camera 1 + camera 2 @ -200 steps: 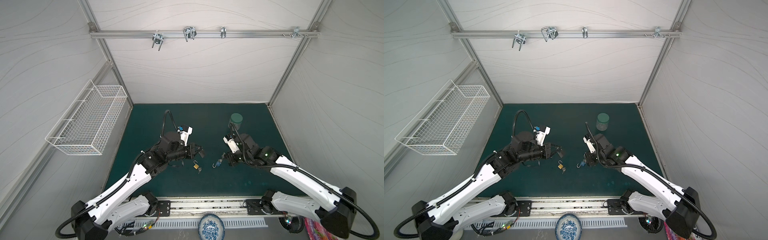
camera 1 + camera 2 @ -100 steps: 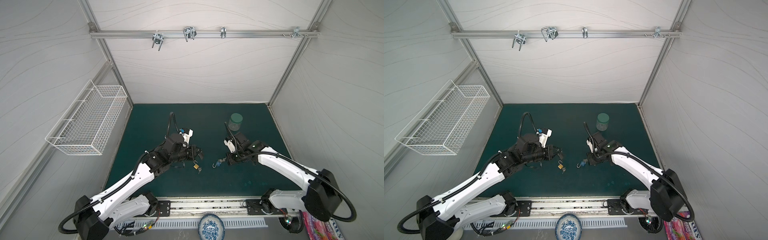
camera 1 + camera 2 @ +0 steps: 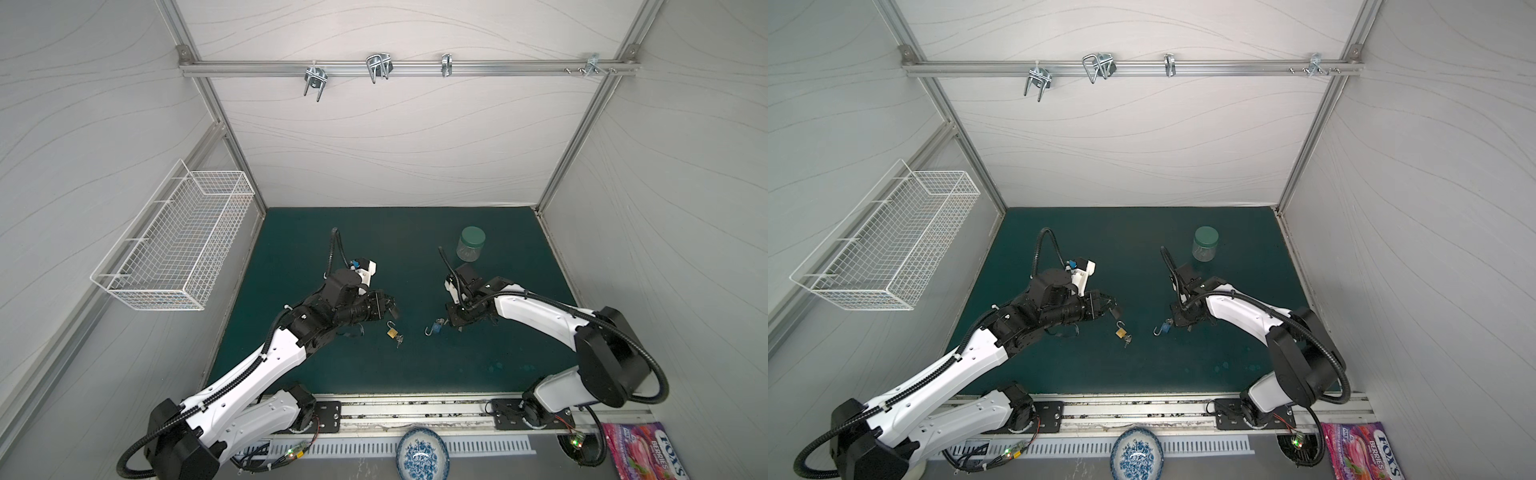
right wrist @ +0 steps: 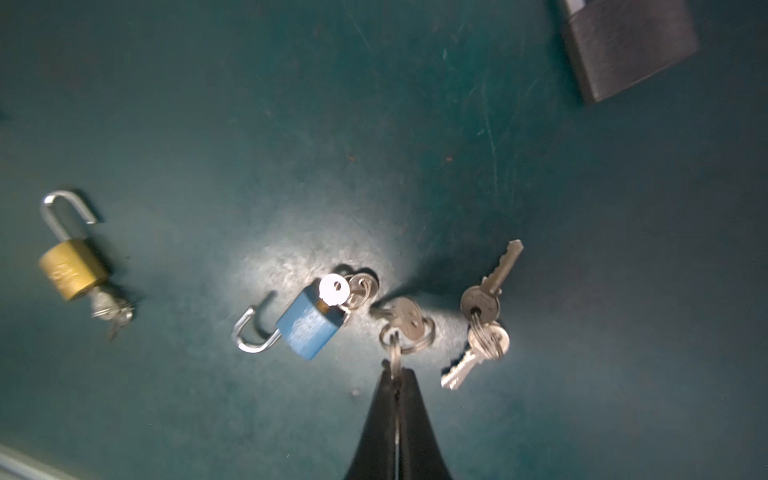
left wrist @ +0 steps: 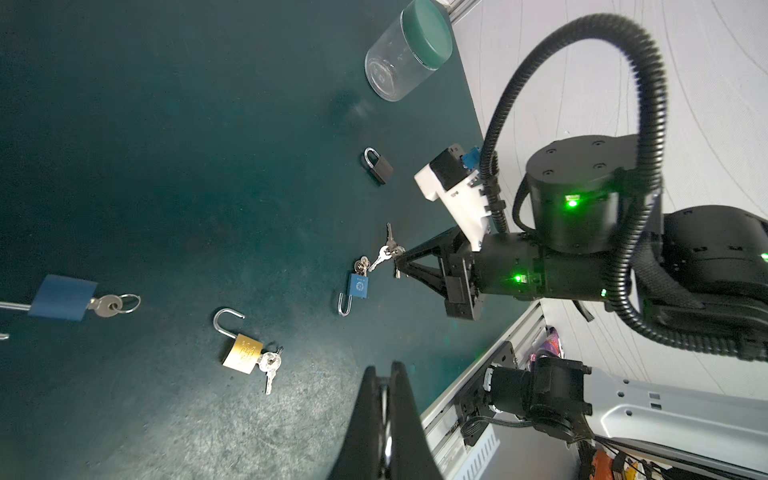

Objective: Lock with the key

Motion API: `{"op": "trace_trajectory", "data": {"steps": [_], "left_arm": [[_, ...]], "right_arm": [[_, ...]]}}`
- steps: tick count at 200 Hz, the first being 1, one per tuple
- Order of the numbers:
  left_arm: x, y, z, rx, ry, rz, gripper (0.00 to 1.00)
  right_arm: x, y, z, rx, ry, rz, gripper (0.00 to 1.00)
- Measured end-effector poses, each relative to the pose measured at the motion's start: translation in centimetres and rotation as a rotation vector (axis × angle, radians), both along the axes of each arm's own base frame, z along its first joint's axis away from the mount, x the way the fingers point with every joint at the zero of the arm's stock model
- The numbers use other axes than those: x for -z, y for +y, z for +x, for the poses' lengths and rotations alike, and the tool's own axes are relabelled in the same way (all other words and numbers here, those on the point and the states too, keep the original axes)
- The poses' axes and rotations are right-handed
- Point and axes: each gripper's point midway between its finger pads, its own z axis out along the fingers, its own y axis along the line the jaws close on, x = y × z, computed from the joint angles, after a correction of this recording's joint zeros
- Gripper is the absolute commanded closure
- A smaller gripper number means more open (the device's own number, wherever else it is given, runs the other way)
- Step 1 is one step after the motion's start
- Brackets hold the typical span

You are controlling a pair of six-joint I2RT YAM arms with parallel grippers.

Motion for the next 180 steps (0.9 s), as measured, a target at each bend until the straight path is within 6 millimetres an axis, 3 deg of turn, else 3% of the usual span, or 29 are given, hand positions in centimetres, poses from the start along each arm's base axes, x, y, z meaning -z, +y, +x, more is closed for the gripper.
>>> {"op": "trace_trajectory", "data": {"steps": [70,108,180], "left_arm": [[-0.2,0.2,0.0,-0.001,0.003,-0.008,1.0],[-0.2,0.3,0.0,-0.004,0.003,-0.009,1.0],[-0.8,1.1,0.0,-0.022,-0.013,-0.021,1.0]], "right_arm": [[1.0,1.8,0.1,-0.025,0.026,0.059,1.0],[2.1,3.3,-0.9,-0.066,0.082,0.09,1.0],[2.0,6.1,-2.7,-0.136,0.127,0.17,1.0]]}}
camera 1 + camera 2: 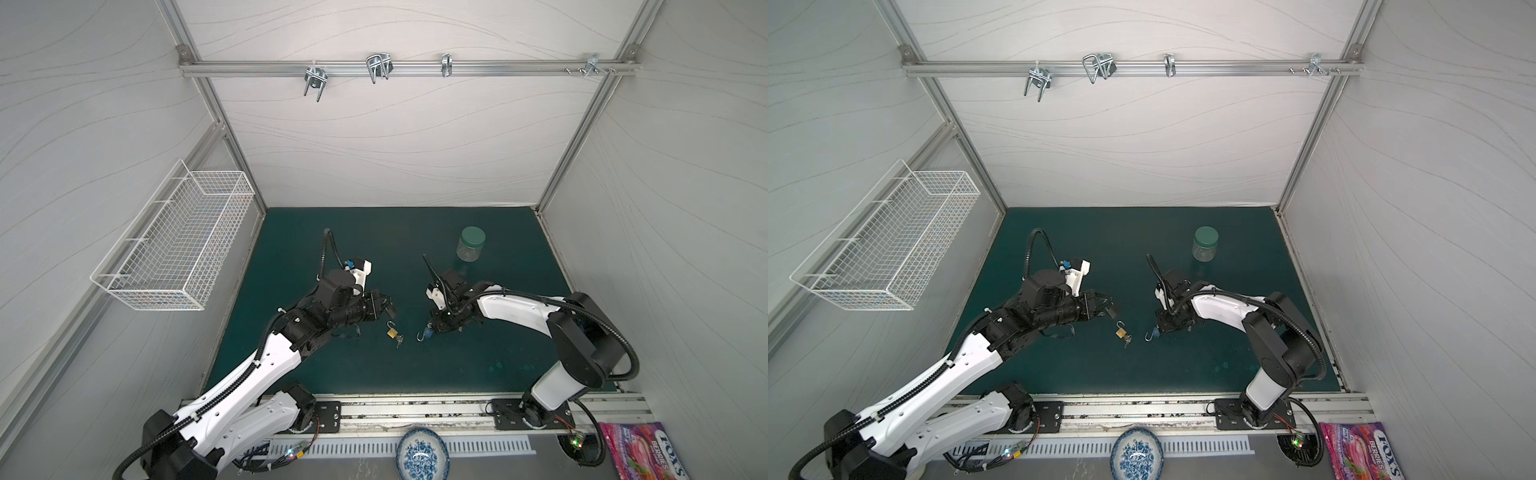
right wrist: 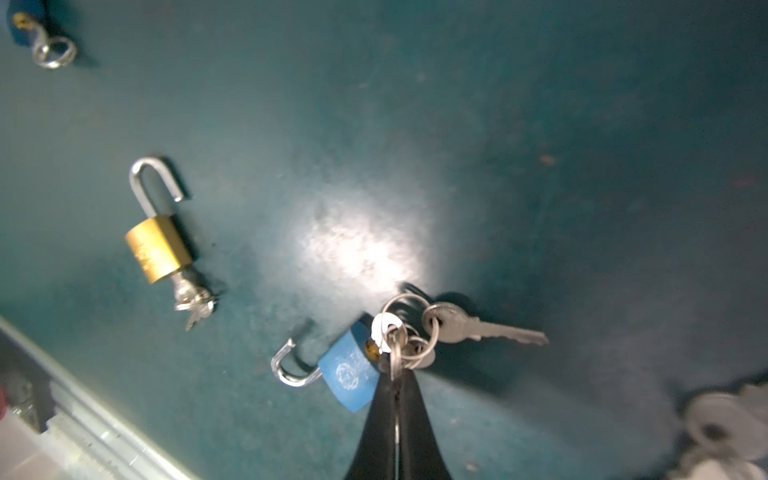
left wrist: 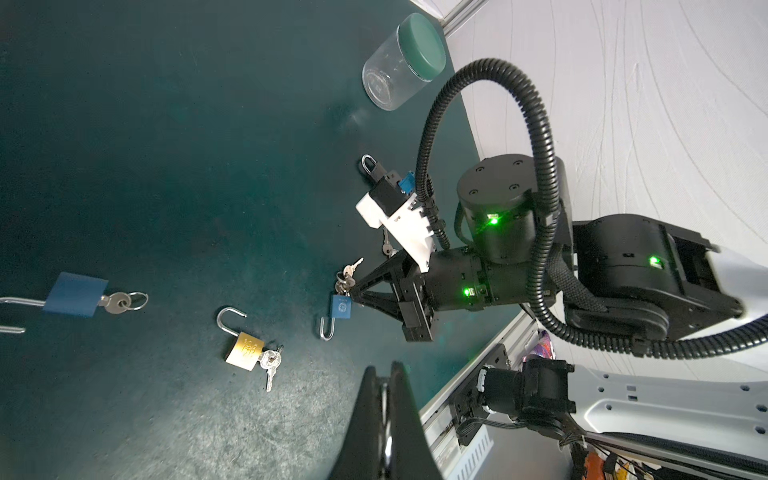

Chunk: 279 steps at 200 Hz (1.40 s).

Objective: Lock with the key

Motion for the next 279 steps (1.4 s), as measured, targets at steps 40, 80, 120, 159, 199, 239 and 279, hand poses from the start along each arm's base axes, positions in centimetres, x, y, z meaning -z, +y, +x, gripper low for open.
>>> {"op": "trace_trajectory", "data": {"steps": [40,80,120,159,199,239,279], "left_arm": [[-0.1,1.2,0.0,-0.043,-0.011,-0.003,1.0],[-0.1,2.6,0.2,-0.096,-0.016,-0.009,1.0],[2.1,1.1,0.1,-0.025,0.05,0.035,1.0],[4.0,-2.3,-1.2,0.107,0.089,0.105,1.0],[3.9,-2.9,-1.1,0.119,0.08,0.098,1.0],[4.0,-2.9,-1.0,0.122,0.078,0.102,1.0],[4.0,-2.9,-1.0,0.123,0.078,0.103,1.0]], "right_arm": [[-0.2,2.0,-1.7,-0.057,0.048,0.059,1.0],[-1.3,2.9,-1.8,-0.076,0.023,0.096,1.0],[-4.6,2.0,0.6,-0.016,-0.117,0.121,1.0],[-3.5,0.4,2.0,0.046,-0.102,0.079,1.0],[-2.5,-0.2,1.5,0.048,-0.067,0.043,1.0],[-1.3,-1.6,0.8,0.06,-0.05,-0.018,1.0],[-0.3,-3.2,-0.1,0.072,-0.02,-0.075,1.0]]}}
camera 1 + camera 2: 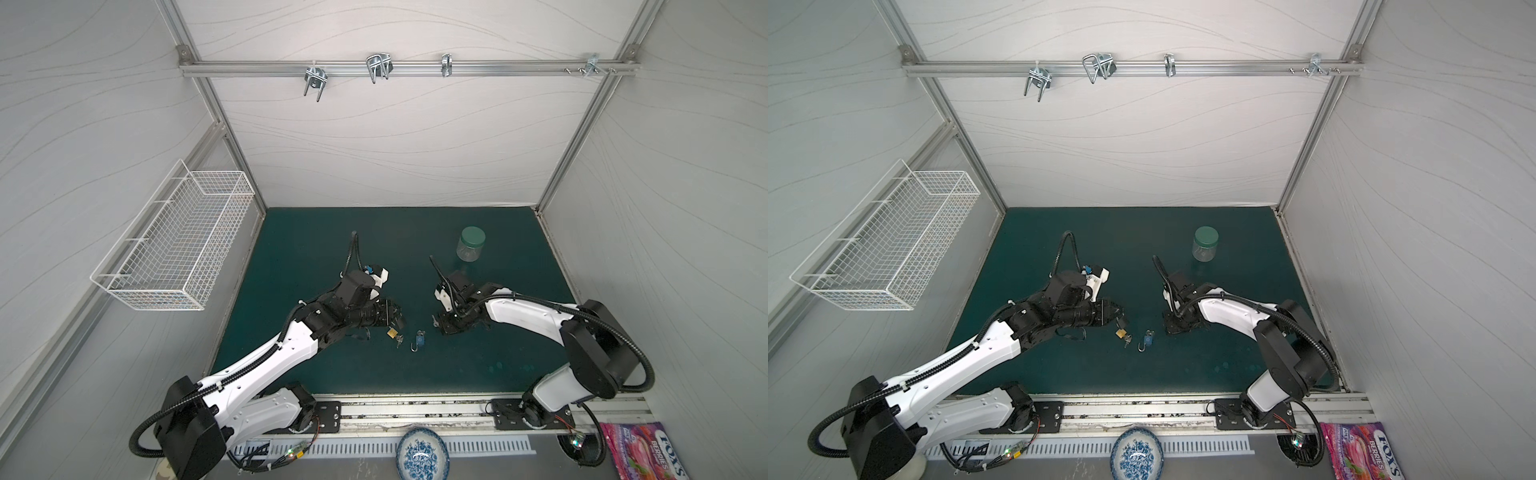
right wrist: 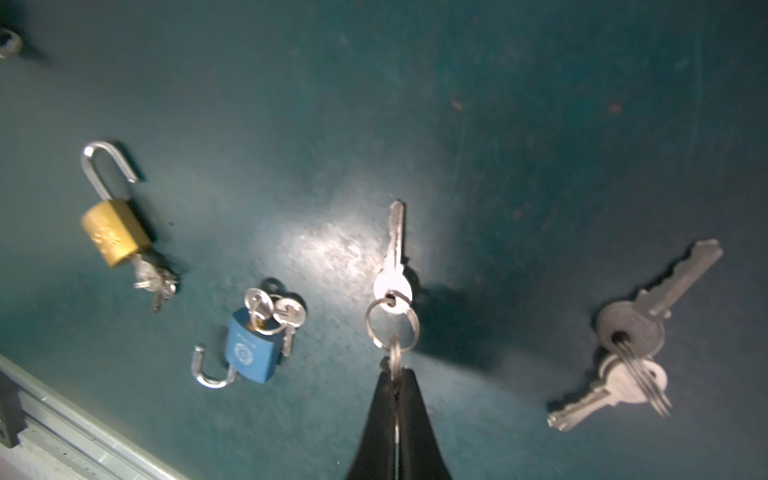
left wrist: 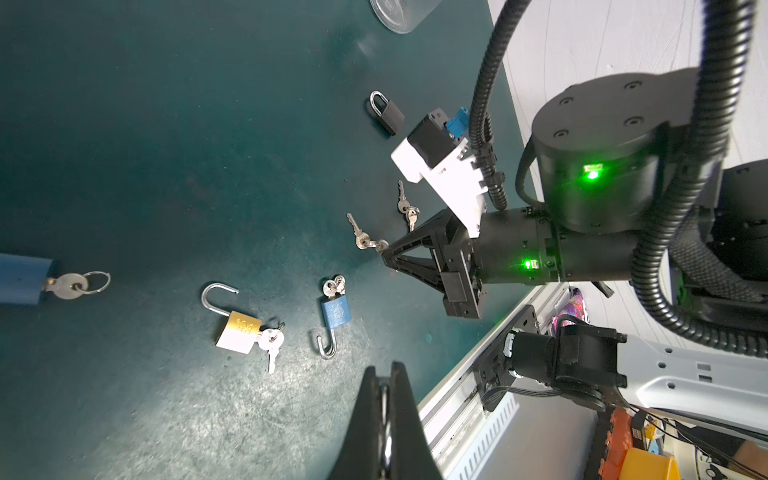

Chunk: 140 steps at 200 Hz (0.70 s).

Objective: Lock with the key

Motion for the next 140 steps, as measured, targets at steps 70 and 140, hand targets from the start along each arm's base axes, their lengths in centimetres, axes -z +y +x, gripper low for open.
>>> {"op": "trace_trajectory", "data": {"steps": [70,140], "left_arm": [[0.2,-0.01,0.06,-0.001,0.004,0.005,1.0],[-0.29,0.69,0.53,-0.04,-0.008,-0.011,1.0]], "right_arm": [[-0.01,0.16,-0.39,-0.006,0.021,0.015,1.0],[0.12,-0.52,-0.5,0.01,0.036,-0.005,0.73]]}}
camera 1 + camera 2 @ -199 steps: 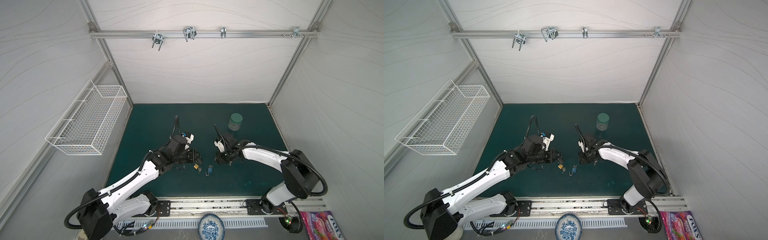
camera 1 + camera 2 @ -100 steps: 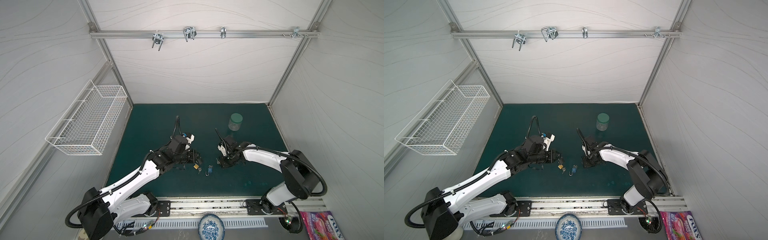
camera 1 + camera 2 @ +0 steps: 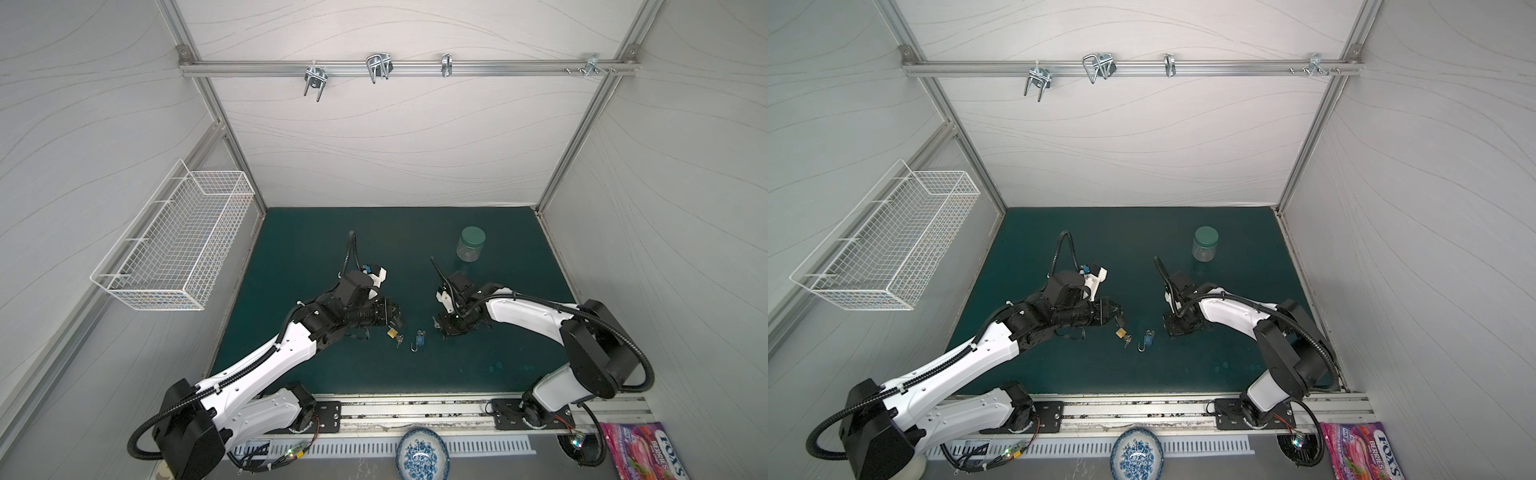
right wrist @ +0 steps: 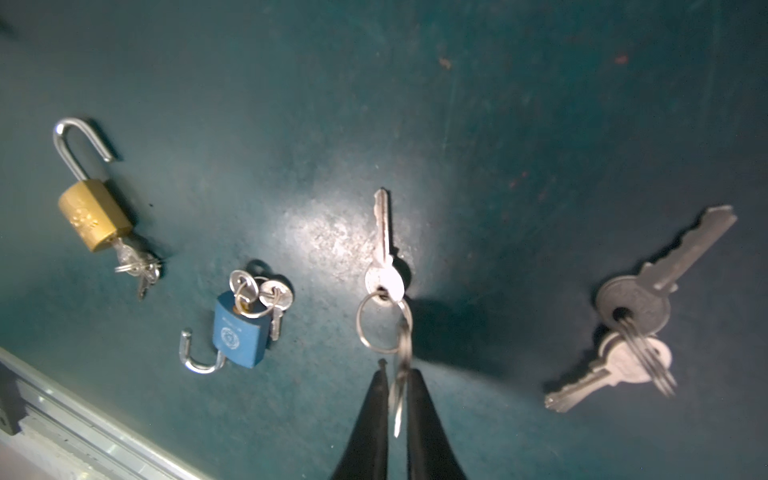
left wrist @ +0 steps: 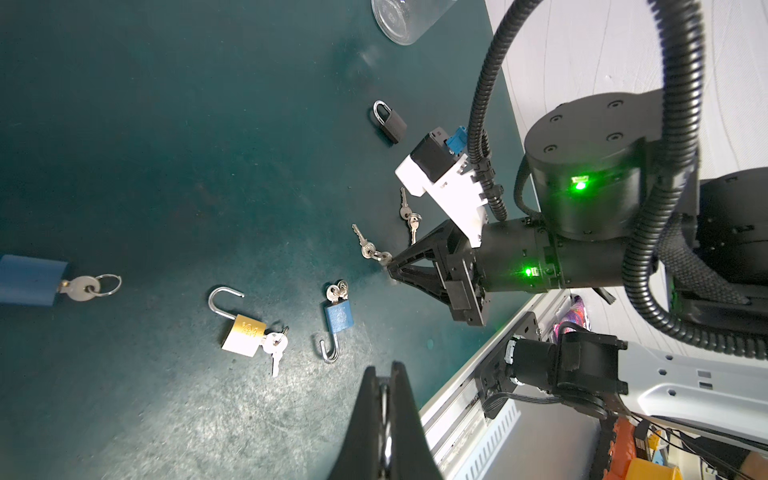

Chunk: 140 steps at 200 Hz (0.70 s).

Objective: Lock with the key

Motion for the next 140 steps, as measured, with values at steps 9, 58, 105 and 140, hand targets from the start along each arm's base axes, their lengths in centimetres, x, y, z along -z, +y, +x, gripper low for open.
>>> {"op": "trace_trajectory", "data": {"steps": [9,58,105,140], "left_arm": [[0.0,0.2,0.1,-0.012,0.004,-0.008,1.0],[-0.7,2.3,2.0,-0.114,0.04,-0.145,1.0],[-2.5,0.7,2.9,-0.079,0.046,-0.277,1.0],[-3.0,-1.0,3.0,-0.037,0.066,-0.327,1.0]], "right_arm": [[-0.1,-0.1,0.0,0.007,0.001,0.001,0.61],[-7.3,-0.1,1.3,0.018,-0.221,0.127,0.29],[-14.9,-0.1,1.1,-0.028,-0.549,0.36,0.01],[-17.5,0.2,0.2,-0.098,-0.647,0.452,0.08]]}}
